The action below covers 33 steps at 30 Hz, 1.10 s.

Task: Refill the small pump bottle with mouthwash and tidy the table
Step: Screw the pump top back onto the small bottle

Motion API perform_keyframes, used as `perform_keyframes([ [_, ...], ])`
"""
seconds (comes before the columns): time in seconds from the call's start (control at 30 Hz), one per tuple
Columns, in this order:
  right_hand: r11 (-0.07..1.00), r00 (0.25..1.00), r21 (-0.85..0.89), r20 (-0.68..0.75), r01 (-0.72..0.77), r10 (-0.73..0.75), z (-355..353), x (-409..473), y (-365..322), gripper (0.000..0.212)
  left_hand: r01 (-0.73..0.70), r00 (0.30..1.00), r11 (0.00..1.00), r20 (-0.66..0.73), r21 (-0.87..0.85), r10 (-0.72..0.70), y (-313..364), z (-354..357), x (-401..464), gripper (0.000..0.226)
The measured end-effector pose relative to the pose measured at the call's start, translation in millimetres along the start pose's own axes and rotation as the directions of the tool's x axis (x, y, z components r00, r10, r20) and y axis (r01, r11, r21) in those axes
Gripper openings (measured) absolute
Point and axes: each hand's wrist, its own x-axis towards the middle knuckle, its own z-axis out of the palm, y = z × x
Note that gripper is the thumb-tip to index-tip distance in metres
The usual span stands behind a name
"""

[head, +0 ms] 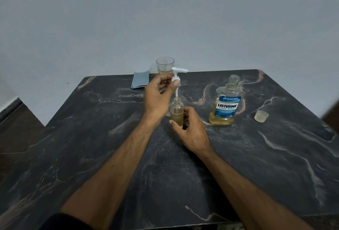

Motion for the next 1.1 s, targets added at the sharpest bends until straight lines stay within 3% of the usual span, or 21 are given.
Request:
perform_keyframes([
  [0.53, 1.000, 1.000, 0.013, -0.003, 0.008, -0.008, -0.5, -0.8, -0.5, 0.041, -0.029, 0.995, 0.997, 0.101, 0.073, 0.021, -28.8, -11.5, -28.2, 0.024],
  [0.8, 1.000, 1.000, -0.019, 0.008, 0.009, -0.009, -1.2, -0.3, 0.0, 0.043, -0.046, 0.978, 0.978, 0.209, 0.205, 0.002, -32.3, -17.3, -24.8, 0.032],
  [0.97, 1.000, 1.000, -0.016, -0.006, 0.023, -0.023, -1.1, -0.8, 0.3, 0.042, -0.012, 0.958, 0.992, 0.285, 0.128, -0.025, -30.6, -15.0, -27.3, 0.030],
  [1.1, 0.999, 1.000, -0.019, 0.000, 0.026, -0.026, -1.6, -1.0, 0.8, 0.043, 0.005, 0.989, 0.997, 0.149, 0.077, -0.016, -27.4, -6.4, -27.4, 0.039],
])
